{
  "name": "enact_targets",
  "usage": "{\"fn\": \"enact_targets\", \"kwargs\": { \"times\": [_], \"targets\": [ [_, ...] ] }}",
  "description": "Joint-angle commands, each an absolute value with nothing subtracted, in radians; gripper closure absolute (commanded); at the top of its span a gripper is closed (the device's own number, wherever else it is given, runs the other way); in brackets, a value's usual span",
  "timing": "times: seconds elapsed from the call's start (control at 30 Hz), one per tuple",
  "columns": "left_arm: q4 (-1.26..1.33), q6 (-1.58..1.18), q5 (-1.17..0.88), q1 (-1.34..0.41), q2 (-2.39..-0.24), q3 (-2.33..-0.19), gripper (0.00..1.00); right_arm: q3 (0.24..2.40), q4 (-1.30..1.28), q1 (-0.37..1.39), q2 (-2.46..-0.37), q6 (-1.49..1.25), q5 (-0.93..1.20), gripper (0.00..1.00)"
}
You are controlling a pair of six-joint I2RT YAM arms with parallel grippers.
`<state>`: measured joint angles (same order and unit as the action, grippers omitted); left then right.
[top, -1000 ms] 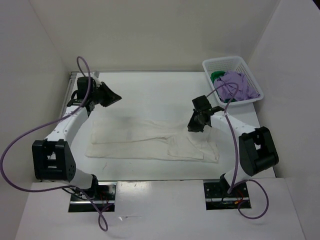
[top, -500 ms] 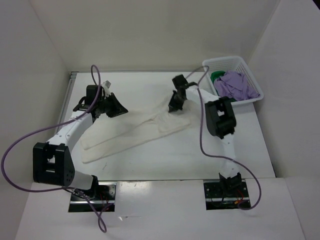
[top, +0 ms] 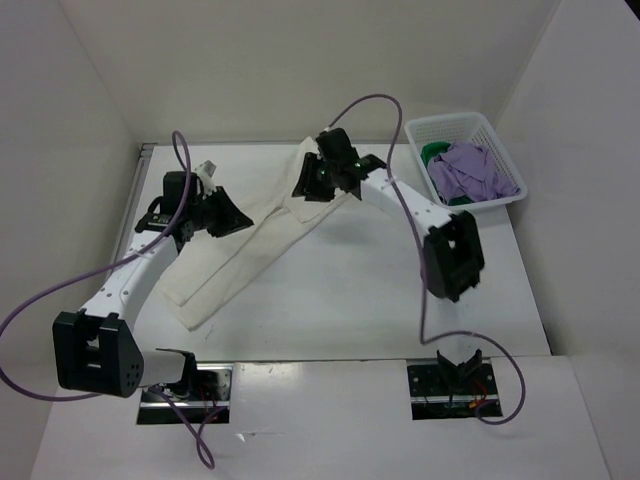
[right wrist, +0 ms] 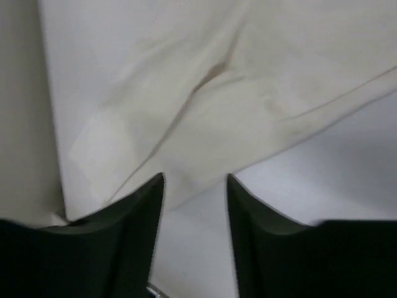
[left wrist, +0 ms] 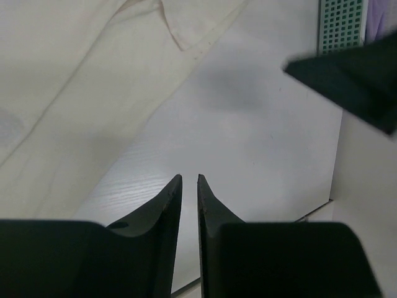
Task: Fold and stack the t-shirts
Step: Rotate the tshirt 90 degrees
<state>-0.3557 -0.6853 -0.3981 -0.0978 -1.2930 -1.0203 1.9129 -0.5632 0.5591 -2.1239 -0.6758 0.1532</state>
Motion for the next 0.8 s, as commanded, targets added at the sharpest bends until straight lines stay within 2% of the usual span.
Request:
{"fn": "enact_targets", "kwargs": {
  "times": [0.0, 0.07, 0.1, 0.23, 0.3, 0.33, 0.43, 0.73, 0.77],
  "targets": [
    [-0.362, -0.677, -0.393, -0.071, -1.273, -1.026, 0.77, 1.598, -0.364, 0.621, -1.876, -0.708, 0.182, 0.58],
    [-0.362, -0.667, -0.393, -0.058, -1.273, -1.017, 0.77, 1.431, -0.306, 0.668, -1.829, -0.754, 0.230, 0.79],
    [-0.362, -0.667, -0.393, -0.049, -1.273, -1.017, 0.77, 1.396, -0.249, 0.684, -1.829, -0.797, 0.247, 0.98],
    [-0.371, -0.658, -0.393, -0.049, -1.273, -1.017, 0.75, 1.367, -0.186, 0.761, -1.885, -0.839, 0.296, 1.00],
    [-0.380, -0.647, -0.382, -0.038, -1.263, -1.017, 0.75, 1.387, -0.164, 0.796, -1.930, -0.850, 0.296, 0.92],
    [-0.390, -0.647, -0.382, -0.029, -1.262, -1.017, 0.73, 1.387, -0.164, 0.805, -1.943, -0.880, 0.296, 0.77],
    [-0.390, -0.637, -0.382, -0.029, -1.252, -1.006, 0.72, 1.396, -0.135, 0.833, -1.996, -0.929, 0.284, 0.51],
    [-0.390, -0.637, -0.373, -0.029, -1.232, -0.956, 0.71, 1.508, -0.135, 0.853, -2.221, -0.999, 0.233, 0.49],
    [-0.390, -0.637, -0.373, -0.029, -1.232, -0.956, 0.71, 1.523, -0.147, 0.853, -2.239, -0.999, 0.223, 0.52]
  ]
}}
